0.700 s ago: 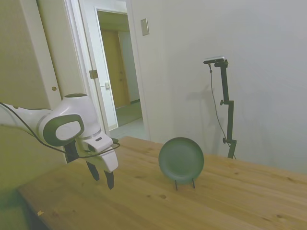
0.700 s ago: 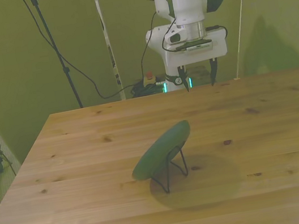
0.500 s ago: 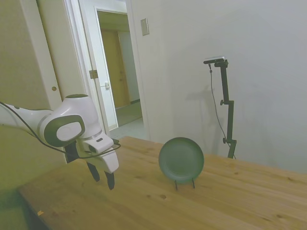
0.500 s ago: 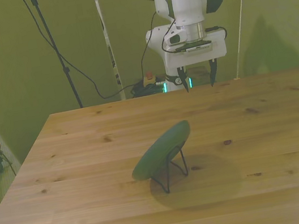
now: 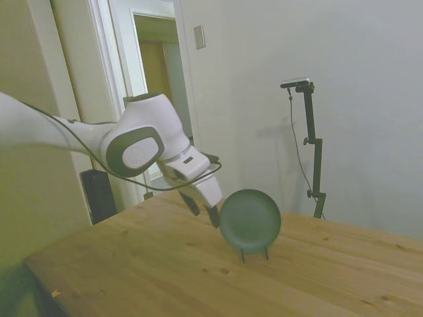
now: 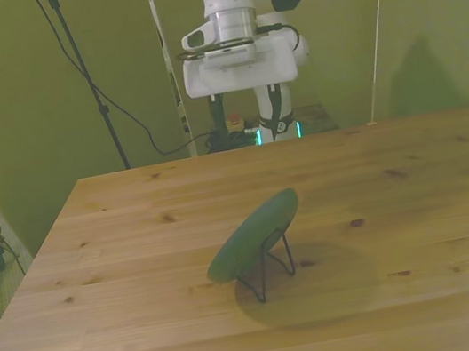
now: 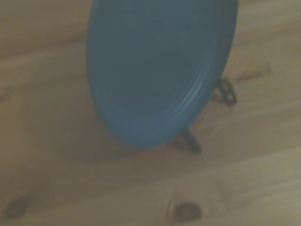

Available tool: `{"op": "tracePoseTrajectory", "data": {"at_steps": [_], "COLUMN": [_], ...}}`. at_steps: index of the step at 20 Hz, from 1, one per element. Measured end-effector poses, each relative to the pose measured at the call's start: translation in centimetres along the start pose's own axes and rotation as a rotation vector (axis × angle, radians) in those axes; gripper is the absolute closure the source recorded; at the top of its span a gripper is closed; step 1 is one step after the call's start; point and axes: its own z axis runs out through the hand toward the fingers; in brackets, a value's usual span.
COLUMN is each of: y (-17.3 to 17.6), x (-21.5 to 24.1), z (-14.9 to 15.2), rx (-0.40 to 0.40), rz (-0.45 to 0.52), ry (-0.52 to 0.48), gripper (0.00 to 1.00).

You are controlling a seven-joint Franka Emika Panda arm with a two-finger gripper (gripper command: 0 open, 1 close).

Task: Unload the plate

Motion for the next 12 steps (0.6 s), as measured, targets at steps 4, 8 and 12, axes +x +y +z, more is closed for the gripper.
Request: {"op": "tracePoseTrajectory", "data": {"at_steps": [4,8,12], "y": [-3.0,-6.3,-8.0], "x": [3.3,4.5,4.1], "z": [0.3,1.2,1.6], "rx": [0.033,0.065,0.081], "rz": [0.021,0.026,0.031], "ry": [0.025,0.017,-0.02], "gripper": [0.0,0.0,0.0]}}
